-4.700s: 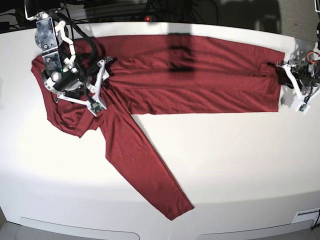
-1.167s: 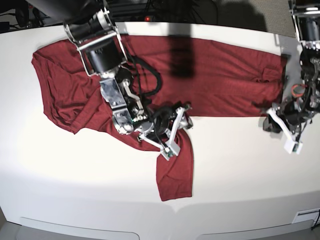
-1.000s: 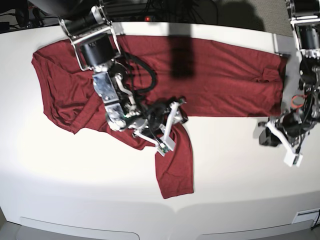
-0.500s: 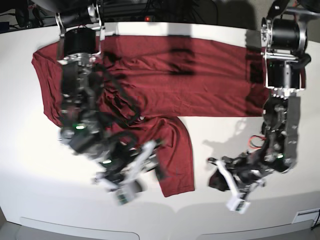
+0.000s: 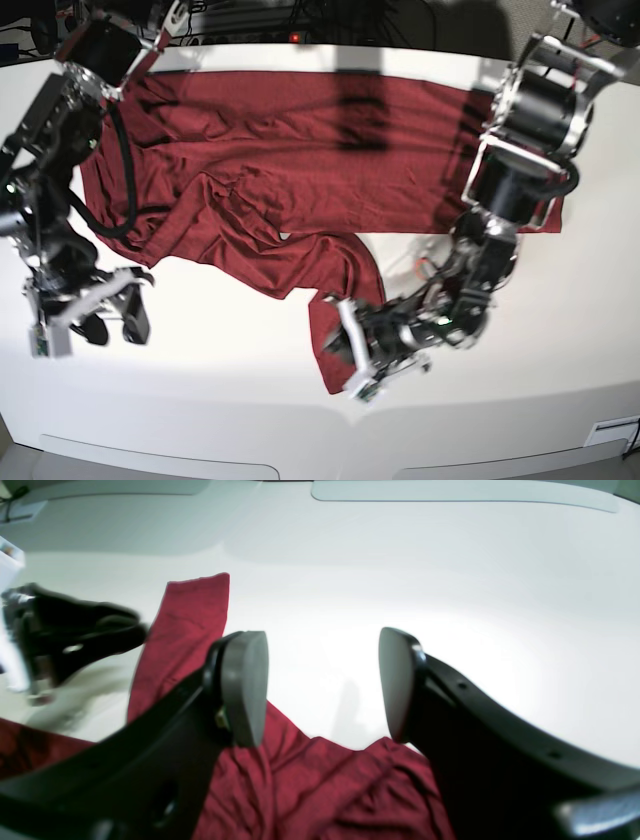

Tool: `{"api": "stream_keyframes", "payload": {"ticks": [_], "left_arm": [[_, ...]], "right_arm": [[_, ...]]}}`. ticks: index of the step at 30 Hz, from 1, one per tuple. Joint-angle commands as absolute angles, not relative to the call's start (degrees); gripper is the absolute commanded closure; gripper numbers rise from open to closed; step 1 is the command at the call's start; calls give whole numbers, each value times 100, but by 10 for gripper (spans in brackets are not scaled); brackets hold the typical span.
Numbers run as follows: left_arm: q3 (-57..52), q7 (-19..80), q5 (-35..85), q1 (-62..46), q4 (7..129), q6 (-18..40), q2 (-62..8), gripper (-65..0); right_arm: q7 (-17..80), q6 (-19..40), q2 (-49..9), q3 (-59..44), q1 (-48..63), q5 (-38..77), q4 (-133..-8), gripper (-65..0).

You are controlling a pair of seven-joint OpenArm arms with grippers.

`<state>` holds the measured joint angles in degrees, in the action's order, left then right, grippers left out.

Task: Fold the T-shirt properly

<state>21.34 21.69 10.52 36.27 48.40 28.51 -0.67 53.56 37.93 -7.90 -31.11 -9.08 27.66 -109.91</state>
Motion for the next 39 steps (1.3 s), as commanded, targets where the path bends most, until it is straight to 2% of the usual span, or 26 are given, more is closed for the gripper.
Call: {"api": "stream_keyframes", "payload": {"ticks": [1,8,9,12,14,26,35,39], "left_arm": [[2117,1793,906,3879,4786,2853,82,-172],[2117,668,-322,3911,3623,2814,556,-171],[2115,517,-410,3909,3500,2700,550,-166],[2115,-36,-666,3918,3052,1879,545,-154],[2110,-237,-600,3962,2792,1704,523,-154],[2110,436,-403,3907,2580,1708,325,-154],[2110,908,-381,3581,2580,1682,-587,-154],[2106,1417,215,3590,2580,1402,-1090,-154]], "right_arm": [[5262,3846,-862,-3232,-897,2974,-11190,-347],[5391,3861,-856,-3959,-152,3575,-11915,-347],[5439,3861,-856,-4042,-58,3680,-12014,-347],[5561,3868,-854,-4257,174,3977,-12307,-347],[5627,3868,-851,-4344,325,4099,-12527,-347],[5708,3881,-840,-4436,766,4117,-13308,-347],[5732,3881,-840,-4436,766,4265,-13362,-347],[5813,3885,-840,-4434,764,4543,-13362,-347]]}}
